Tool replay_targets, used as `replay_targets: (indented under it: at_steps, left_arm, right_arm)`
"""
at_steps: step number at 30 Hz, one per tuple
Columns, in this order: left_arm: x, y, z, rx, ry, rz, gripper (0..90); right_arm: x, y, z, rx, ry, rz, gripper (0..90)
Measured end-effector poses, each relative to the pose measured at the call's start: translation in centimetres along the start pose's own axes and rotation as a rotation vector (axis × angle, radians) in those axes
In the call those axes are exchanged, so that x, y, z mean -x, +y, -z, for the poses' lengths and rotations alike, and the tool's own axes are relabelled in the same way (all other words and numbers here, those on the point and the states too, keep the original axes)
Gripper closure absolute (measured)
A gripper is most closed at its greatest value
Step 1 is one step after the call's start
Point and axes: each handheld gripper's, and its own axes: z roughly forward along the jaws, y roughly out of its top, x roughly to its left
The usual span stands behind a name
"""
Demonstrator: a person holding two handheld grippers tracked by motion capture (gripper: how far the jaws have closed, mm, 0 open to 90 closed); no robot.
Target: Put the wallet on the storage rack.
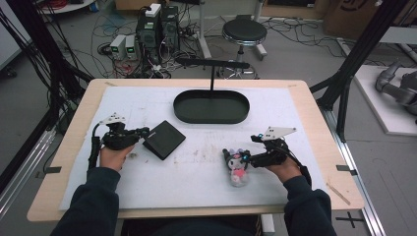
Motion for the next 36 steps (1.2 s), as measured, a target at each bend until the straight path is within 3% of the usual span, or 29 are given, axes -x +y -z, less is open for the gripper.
replay_targets:
  at_steps: [2,7,14,22,25,32,36]
  left_arm:
    - [0.6,0.8,1.2,0.079,0.029,-0.031,85.1]
    - [1.6,1.5,1.8,0.129,0.024,-0.071,86.3]
    - [3.8,1.2,1.7,0.108,-0.035,-0.131,86.4]
    - [4.0,0.0,1.8,0.03,-0.108,-0.14,85.9]
    - [4.2,-0.2,1.6,0.034,-0.117,-0.155,85.0]
    - [4.3,-0.3,1.3,0.027,-0.123,-0.167,77.6]
    - [4.2,-0.3,1.2,0.035,-0.134,-0.165,65.5]
  right_arm:
    - [0.0,0.0,0.1,0.002,-0.001,-0.001,19.6]
    - [0.0,0.0,0.1,0.002,-0.003,-0.001,19.6]
    - [0.1,0.0,0.2,0.008,-0.01,-0.003,19.6]
    - [0.2,-0.1,0.4,0.01,-0.011,-0.006,19.7]
    - [0.1,-0.1,0.4,0.012,-0.013,-0.006,19.7]
    - [0.1,-0.1,0.4,0.008,-0.016,-0.005,19.6]
    - [0.1,-0.1,0.4,0.006,-0.015,-0.005,19.6]
